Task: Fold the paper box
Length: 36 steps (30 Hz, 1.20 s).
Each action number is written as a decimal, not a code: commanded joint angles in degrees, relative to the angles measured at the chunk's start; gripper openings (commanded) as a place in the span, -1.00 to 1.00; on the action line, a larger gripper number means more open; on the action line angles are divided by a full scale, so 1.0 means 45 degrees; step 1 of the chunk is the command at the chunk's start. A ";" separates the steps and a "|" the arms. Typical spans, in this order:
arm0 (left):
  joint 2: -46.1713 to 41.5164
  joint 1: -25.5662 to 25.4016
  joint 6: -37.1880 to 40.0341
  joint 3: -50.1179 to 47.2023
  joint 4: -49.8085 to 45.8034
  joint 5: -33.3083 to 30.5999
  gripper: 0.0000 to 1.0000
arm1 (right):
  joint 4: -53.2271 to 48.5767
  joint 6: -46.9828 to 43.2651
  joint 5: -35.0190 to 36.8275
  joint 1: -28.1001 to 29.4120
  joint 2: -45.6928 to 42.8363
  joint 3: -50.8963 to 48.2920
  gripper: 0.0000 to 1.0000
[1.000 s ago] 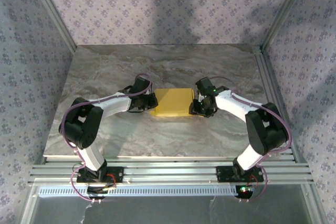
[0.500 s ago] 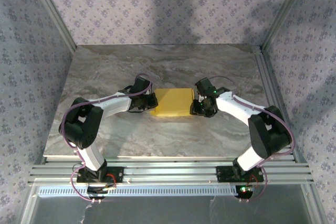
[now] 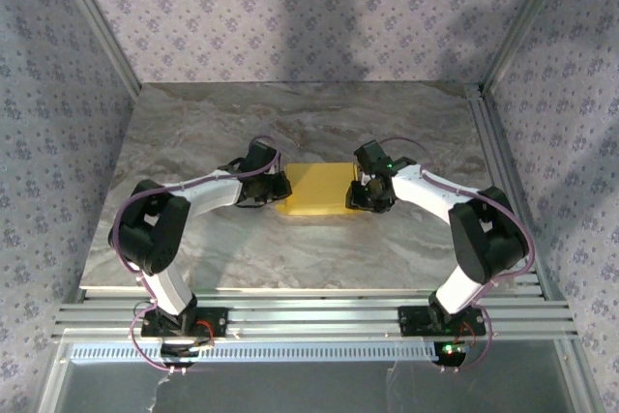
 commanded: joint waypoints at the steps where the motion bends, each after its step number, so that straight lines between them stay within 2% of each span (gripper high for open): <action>1: 0.0118 -0.0138 0.0148 0.0197 -0.0843 -0.0067 -0.71 | 0.0159 0.0288 -0.0371 0.0095 -0.0083 -0.0012 -0.26; 26: 0.0143 -0.0129 0.0174 0.0293 -0.0974 -0.0084 -0.69 | -0.0148 0.0673 -0.0922 -0.0022 -0.0134 -0.0246 -0.45; 36: 0.0143 -0.0127 0.0148 0.0287 -0.0955 -0.0116 -0.70 | -0.0312 0.0717 -0.1208 -0.0213 -0.0341 -0.0344 -0.47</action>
